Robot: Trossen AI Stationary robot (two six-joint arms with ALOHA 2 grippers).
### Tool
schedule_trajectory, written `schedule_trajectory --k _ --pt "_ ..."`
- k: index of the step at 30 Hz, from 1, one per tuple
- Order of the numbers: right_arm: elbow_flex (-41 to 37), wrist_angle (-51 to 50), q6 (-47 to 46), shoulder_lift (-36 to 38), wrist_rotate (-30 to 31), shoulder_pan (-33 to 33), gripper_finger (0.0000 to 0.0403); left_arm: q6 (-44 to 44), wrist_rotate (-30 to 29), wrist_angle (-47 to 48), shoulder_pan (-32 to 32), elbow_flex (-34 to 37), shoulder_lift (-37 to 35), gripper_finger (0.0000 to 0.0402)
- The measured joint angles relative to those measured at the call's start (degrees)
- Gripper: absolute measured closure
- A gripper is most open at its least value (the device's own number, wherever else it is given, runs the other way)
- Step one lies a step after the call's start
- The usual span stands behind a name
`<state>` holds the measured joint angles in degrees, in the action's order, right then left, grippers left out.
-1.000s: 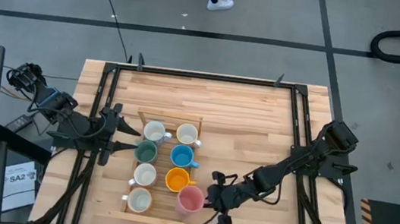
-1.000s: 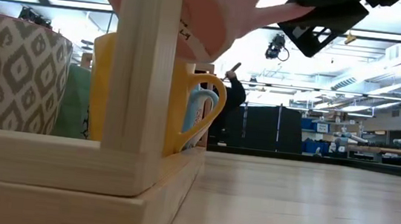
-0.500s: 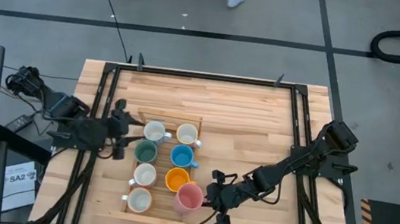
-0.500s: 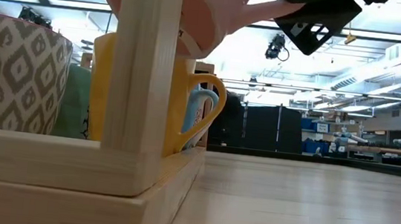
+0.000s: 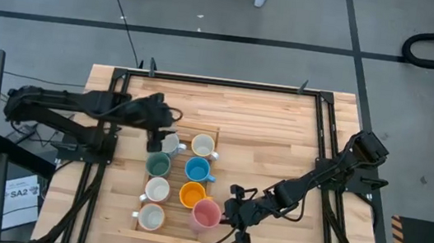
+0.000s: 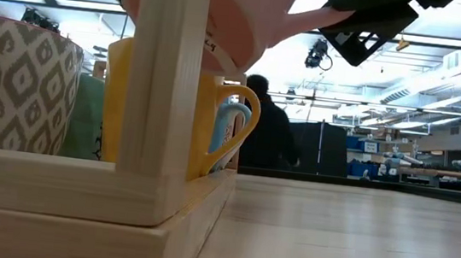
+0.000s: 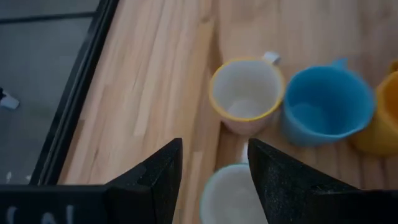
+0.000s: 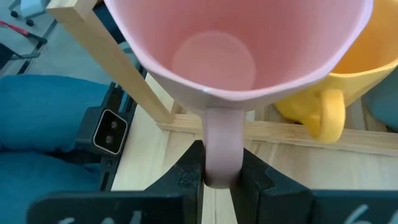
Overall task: Place coffee mugs
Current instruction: Put the pink mug on the shelf aligned with the yellow and white mug
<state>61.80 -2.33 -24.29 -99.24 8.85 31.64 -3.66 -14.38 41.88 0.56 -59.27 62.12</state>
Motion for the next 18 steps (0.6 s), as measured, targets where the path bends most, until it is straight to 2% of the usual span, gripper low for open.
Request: schedule_trajectory --k 5,10,18 --pt "0.0 -0.2 0.0 0.0 -1.1 0.0 0.0345 -4.3 4.5 0.0 6.5 0.0 3.2 0.0214" --pt "0.0 -0.4 0.0 0.0 -1.2 0.0 0.0345 -7.1 9.0 0.3 10.4 0.0 5.8 0.0214" --pt "0.0 -0.8 0.0 0.0 -1.2 0.0 0.0345 -10.5 9.4 0.1 13.5 0.0 9.3 0.0214"
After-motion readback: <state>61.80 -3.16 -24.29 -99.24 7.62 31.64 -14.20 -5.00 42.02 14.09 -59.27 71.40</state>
